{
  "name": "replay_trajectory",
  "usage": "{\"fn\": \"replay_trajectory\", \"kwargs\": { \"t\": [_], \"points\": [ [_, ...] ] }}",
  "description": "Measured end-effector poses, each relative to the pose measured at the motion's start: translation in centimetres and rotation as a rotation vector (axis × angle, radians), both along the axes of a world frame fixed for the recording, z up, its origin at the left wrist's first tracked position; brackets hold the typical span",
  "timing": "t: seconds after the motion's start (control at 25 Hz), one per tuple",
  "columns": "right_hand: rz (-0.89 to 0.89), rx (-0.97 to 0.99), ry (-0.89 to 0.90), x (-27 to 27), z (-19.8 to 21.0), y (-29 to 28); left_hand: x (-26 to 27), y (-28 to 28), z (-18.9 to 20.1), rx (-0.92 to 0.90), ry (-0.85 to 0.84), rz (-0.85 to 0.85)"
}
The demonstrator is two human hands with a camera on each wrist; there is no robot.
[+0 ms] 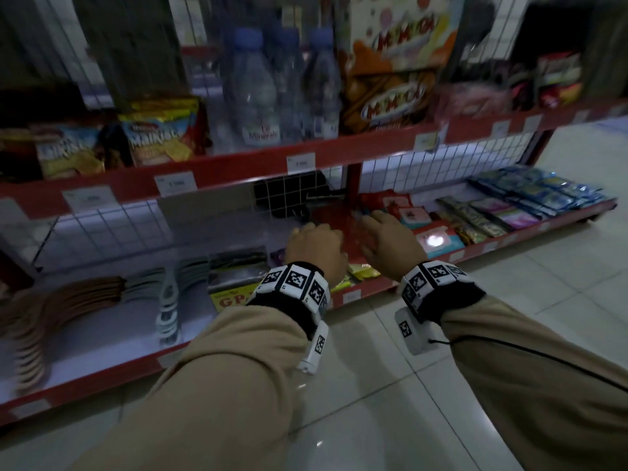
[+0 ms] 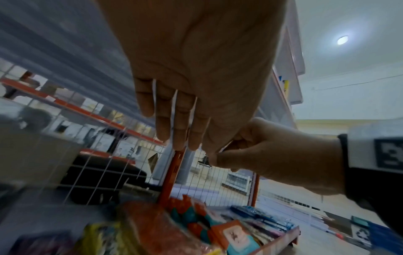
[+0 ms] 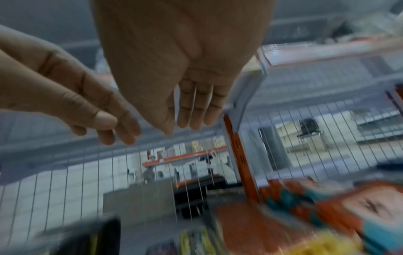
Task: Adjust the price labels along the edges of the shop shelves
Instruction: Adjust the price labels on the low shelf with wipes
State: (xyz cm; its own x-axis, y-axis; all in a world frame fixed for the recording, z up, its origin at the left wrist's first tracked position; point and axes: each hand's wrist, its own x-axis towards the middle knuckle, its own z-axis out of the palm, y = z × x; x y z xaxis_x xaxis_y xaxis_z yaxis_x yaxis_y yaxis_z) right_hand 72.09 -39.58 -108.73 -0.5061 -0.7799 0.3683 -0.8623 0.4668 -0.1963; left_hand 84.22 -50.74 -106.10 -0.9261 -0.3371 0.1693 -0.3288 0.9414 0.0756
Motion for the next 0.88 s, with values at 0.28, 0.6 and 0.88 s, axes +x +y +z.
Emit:
{"fn": "replay_trajectory", "kwargs": {
  "t": [0.28, 0.6, 0.88],
  "points": [
    [-0.104, -0.081, 0.029, 0.8, 6.8, -0.1, -0.1, -0.7, 5.6, -0.034, 0.135, -0.081],
    [-0.226, -0.163, 0.009, -3.9, 7.8, 2.2, -3.7, -0.3, 6.3, -0.144, 0.241, -0.085],
    [-0.11, -0.152, 0.195, -11.9, 8.3, 4.1, -11.0, 2.4, 6.6, -0.35, 0.36, 0.035]
  ]
}}
